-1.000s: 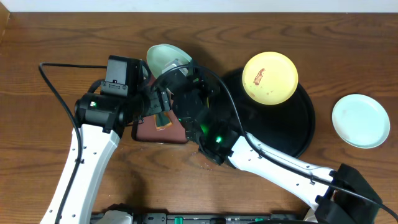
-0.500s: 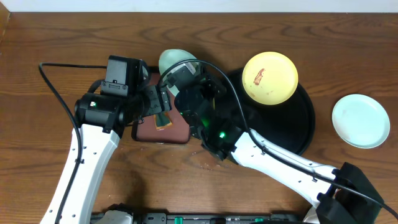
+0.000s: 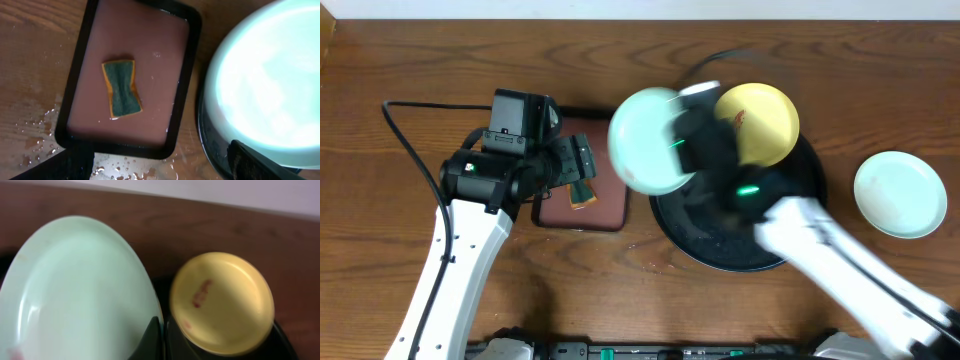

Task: Clean dirty plates on tray and stack at the side
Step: 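Carry the plate right and stack it on the cleaned plate, then move the right gripper to the yellow plate and pull it to tray center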

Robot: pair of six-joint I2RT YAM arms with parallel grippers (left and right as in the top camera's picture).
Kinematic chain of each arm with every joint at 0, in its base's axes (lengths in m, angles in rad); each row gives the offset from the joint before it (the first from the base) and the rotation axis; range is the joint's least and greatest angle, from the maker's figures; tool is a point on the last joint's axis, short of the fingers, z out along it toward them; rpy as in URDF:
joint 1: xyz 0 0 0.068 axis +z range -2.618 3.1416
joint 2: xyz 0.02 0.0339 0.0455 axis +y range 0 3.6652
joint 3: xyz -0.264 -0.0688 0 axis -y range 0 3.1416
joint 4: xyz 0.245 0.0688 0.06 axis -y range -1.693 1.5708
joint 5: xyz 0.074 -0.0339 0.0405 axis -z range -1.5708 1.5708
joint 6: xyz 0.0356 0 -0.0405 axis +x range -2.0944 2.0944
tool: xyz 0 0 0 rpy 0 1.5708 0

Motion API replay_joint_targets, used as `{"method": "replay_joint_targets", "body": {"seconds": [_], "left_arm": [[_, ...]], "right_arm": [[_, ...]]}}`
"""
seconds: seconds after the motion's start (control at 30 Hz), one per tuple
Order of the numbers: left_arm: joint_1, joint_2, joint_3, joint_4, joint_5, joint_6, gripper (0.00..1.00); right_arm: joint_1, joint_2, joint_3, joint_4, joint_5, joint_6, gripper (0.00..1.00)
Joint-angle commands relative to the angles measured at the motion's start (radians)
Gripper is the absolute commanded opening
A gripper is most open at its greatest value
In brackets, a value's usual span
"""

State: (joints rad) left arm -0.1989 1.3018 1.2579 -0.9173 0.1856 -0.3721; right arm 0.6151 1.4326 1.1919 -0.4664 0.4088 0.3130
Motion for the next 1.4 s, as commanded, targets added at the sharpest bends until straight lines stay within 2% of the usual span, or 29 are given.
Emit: {"method": "replay_joint_targets", "body": {"seconds": [0.0, 0.03, 0.13, 0.4, 0.57, 0.77, 0.87, 0.9, 0.97, 1.0, 1.07, 1.13, 1.23, 1.37], "left_arm": [[0.002, 0.0, 0.02, -0.003, 0.005, 0.006, 0.86], [0.002, 0.0, 0.02, -0.003, 0.005, 0.006, 0.86], [0.002, 0.0, 0.02, -0.003, 0.005, 0.006, 0.86], [0.002, 0.0, 0.02, -0.003, 0.005, 0.006, 0.86], [0.002, 0.0, 0.019, -0.003, 0.005, 0.006, 0.86], [0.002, 0.0, 0.019, -0.003, 0.005, 0.006, 0.86], [0.002, 0.0, 0.02, -0.003, 0.005, 0.006, 0.86], [0.002, 0.0, 0.02, -0.003, 0.005, 0.006, 0.86], [0.002, 0.0, 0.019, -0.003, 0.005, 0.006, 0.86], [0.002, 0.0, 0.02, -0.003, 0.005, 0.006, 0.86], [0.002, 0.0, 0.02, -0.003, 0.005, 0.006, 0.86], [0.002, 0.0, 0.019, -0.003, 0.005, 0.006, 0.86], [0.002, 0.0, 0.02, -0.003, 0.005, 0.006, 0.86], [0.002, 0.0, 0.02, -0.003, 0.005, 0.006, 0.86]], "right_arm": [[-0.213, -0.115, 0.011, -0.055, -0.34, 0.193, 0.01], [-0.348, -0.15, 0.011, -0.098, -0.462, 0.212, 0.01], [-0.546, -0.169, 0.011, -0.165, -0.568, 0.218, 0.01], [-1.022, -0.095, -0.021, -0.351, -0.581, 0.195, 0.01], [-1.215, -0.003, -0.078, -0.337, -0.564, 0.187, 0.01], [-1.363, 0.148, -0.151, -0.245, -0.501, 0.187, 0.01], [-1.392, 0.176, -0.151, -0.226, -0.536, 0.149, 0.01], [-1.394, 0.174, -0.151, -0.216, -0.547, 0.133, 0.06], [-1.392, 0.158, -0.151, -0.194, -0.576, 0.116, 0.36], [-1.39, 0.145, -0.151, -0.185, -0.602, 0.116, 0.44], [-1.379, 0.106, -0.151, -0.163, -0.686, 0.115, 0.53], [-1.354, 0.062, -0.151, -0.141, -0.784, 0.094, 0.56], [-1.274, -0.003, -0.151, -0.111, -0.929, 0.04, 0.54], [-1.092, -0.042, -0.151, -0.123, -0.927, -0.064, 0.51]]}}
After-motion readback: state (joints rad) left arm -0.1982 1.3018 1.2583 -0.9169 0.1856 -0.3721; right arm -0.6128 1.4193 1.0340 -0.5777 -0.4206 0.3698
